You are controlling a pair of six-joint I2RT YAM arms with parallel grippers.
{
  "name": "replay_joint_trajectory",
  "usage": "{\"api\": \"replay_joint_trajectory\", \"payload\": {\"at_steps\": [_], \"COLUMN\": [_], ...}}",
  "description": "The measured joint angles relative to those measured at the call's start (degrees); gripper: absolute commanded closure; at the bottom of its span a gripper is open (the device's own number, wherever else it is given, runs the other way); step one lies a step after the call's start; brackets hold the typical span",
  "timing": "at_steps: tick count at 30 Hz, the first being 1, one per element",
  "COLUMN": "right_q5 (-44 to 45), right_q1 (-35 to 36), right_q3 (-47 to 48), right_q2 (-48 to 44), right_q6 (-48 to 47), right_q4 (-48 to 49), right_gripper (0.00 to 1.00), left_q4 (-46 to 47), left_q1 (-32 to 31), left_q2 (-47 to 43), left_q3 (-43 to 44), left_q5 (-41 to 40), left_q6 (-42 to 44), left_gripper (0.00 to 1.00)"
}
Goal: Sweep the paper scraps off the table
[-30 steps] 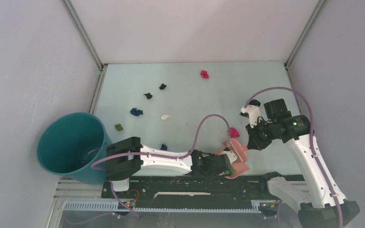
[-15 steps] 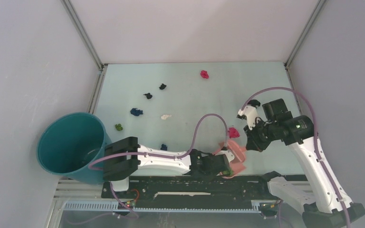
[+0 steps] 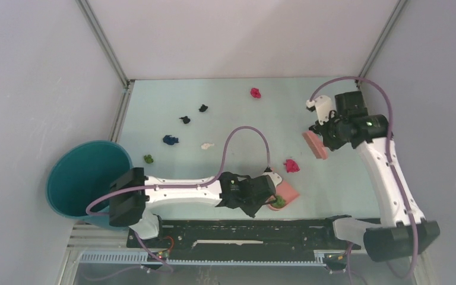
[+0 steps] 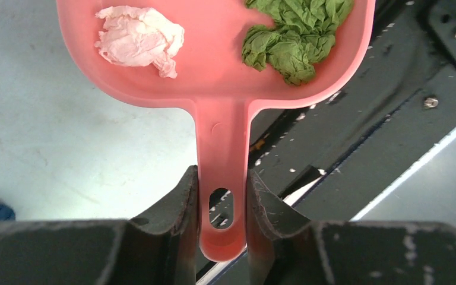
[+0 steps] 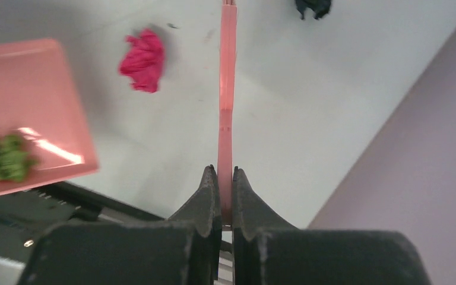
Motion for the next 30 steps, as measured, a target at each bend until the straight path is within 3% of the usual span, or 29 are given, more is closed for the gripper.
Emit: {"api": "replay_joint_trajectory", "payload": {"at_steps": [8,15,24,28,30], "right_q5": [11.06,1.64,-12.28,-13.25,-9.64], "right_q1": [6.01,14.45,15.47,15.43,15.17], "right_q3": [-4.5,-4.5,-4.5,-4.5,-4.5], "right_q2": [11.69,13.07,6.88,4.11,3.48], "right_q6": [2.73,5.75,8.57,9.16,9.18], "right_q4": [9.66,6.38,-1.05,-2.05,-1.51], "right_gripper": [1.0,1.0,1.0,1.0,1.0], "left_q4": [-4.0,-3.76,-1.84,-1.4,-1.09], "left_q1": [2.89,4.2,5.2,5.18,5.18], "left_q2": [4.24,7.26,12.7,12.74,12.74], "left_q3": [0.02,0.48,6.19,6.21,6.21], "left_q5": [1.64,2.38,2.75,2.78,2.82], "left_q6": [0.2,0.76,2.29,2.62,2.62], "left_gripper": [1.0,1.0,1.0,1.0,1.0]}}
